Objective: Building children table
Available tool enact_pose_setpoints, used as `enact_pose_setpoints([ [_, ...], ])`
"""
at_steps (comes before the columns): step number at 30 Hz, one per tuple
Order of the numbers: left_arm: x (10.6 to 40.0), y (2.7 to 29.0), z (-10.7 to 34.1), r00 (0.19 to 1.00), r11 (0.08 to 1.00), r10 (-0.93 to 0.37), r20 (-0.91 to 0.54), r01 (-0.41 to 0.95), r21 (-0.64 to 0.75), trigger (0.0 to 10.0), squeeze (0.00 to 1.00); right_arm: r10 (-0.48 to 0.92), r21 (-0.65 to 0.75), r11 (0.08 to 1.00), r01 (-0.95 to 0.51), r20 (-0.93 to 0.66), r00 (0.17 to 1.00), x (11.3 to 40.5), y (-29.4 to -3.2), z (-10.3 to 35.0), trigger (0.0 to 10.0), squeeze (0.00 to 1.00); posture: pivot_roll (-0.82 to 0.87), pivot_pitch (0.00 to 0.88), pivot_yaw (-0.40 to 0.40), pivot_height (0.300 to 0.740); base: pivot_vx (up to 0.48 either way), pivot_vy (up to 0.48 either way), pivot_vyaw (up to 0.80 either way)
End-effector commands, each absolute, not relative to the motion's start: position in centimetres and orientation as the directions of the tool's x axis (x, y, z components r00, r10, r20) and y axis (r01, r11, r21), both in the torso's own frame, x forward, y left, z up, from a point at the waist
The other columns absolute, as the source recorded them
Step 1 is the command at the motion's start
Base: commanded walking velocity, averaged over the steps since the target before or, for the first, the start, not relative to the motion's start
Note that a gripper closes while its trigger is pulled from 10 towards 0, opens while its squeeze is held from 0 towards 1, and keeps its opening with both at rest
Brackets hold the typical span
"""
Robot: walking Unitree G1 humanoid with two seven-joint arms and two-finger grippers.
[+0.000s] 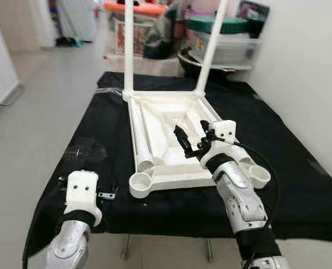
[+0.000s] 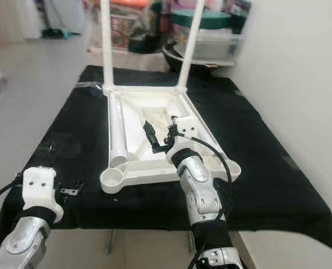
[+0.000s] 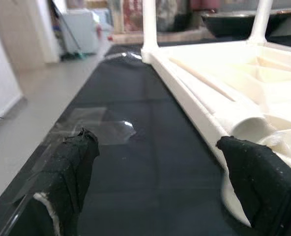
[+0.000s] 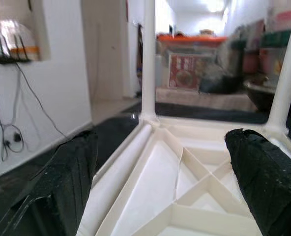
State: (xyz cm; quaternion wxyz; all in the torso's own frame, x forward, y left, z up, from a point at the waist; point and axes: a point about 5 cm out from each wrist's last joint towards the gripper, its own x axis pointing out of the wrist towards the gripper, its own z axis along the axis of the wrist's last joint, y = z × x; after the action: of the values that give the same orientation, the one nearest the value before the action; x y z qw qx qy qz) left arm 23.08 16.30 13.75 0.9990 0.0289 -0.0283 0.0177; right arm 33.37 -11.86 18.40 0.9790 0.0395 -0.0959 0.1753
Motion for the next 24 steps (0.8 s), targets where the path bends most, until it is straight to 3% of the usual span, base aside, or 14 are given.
enact_pose_setpoints([
  [1, 23.0, 16.1, 13.7, 0.998, 0.998, 0.022, 0.061, -0.026, 0.062, 10.0, 0.0, 0.304, 0.041, 0.948, -0.315, 0.171, 0.937, 33.2, -12.1, 17.9, 10.0, 0.0, 0.12, 0.0, -0.076, 0.74, 0.0, -0.469, 0.0],
  [5, 23.0, 16.1, 13.6, 0.998, 0.998, 0.021, 0.057, -0.025, 0.061, 10.0, 0.0, 0.27, 0.036, 0.96, -0.279, 0.17, 0.948, 33.0, -12.3, 17.9, 10.0, 0.0, 0.1, 0.0, -0.063, 0.74, 0.0, -0.425, 0.0],
  [16, 23.1, 16.1, 13.1, 0.999, 0.998, 0.024, 0.041, -0.027, 0.054, 10.0, 0.0, 0.168, -0.029, 0.986, -0.166, 0.151, 0.974, 31.0, -13.3, 17.5, 10.0, 0.0, 0.07, 0.0, -0.031, 0.74, 0.0, 0.0, 0.0],
  [24, 23.2, 16.7, 13.4, 0.997, 0.998, 0.051, 0.059, -0.054, 0.043, 10.0, 0.0, 0.163, -0.098, 0.984, -0.148, 0.165, 0.973, 31.4, -13.1, 18.1, 10.0, 0.0, 0.08, 0.0, -0.043, 0.74, 0.083, 0.0, 0.0],
])
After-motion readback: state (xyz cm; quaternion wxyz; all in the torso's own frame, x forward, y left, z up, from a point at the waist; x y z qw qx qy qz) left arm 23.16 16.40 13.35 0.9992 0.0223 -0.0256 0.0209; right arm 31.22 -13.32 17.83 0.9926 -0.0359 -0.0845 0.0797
